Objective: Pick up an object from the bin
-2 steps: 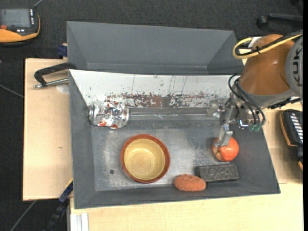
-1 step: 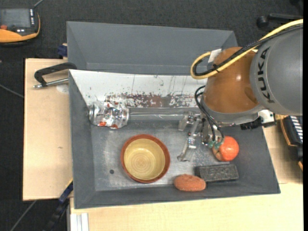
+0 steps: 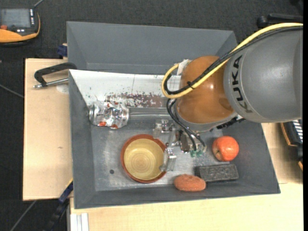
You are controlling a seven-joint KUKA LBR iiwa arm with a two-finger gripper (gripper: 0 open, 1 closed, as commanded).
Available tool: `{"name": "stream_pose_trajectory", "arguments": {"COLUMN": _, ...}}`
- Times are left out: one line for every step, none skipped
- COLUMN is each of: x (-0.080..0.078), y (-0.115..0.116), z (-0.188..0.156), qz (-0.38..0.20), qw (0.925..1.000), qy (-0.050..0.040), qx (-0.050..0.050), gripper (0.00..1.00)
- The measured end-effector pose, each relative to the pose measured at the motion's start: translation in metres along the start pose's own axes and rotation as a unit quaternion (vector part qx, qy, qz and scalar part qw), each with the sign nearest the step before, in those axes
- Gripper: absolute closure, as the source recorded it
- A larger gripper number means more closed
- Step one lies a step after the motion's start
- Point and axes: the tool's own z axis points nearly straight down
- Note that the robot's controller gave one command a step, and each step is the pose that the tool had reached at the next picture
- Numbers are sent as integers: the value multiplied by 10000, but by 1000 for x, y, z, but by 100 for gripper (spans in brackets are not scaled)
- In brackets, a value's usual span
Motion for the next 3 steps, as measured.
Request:
{"name": "stream_pose_trajectory", "arguments": {"x": -29, "y": 68, "z": 79, "qz": -1295, "qw": 9916, "qy": -38, "qx": -25, "gripper": 0}}
{"name": "stream_pose_trajectory", "arguments": {"x": -79, "y": 109, "z": 90, "qz": -669, "qw": 9977, "qy": -40, "qx": -46, "gripper": 0}}
{"name": "stream_pose_trajectory", "arguments": {"x": -80, "y": 108, "z": 88, "qz": -663, "qw": 9978, "qy": -58, "qx": -45, "gripper": 100}}
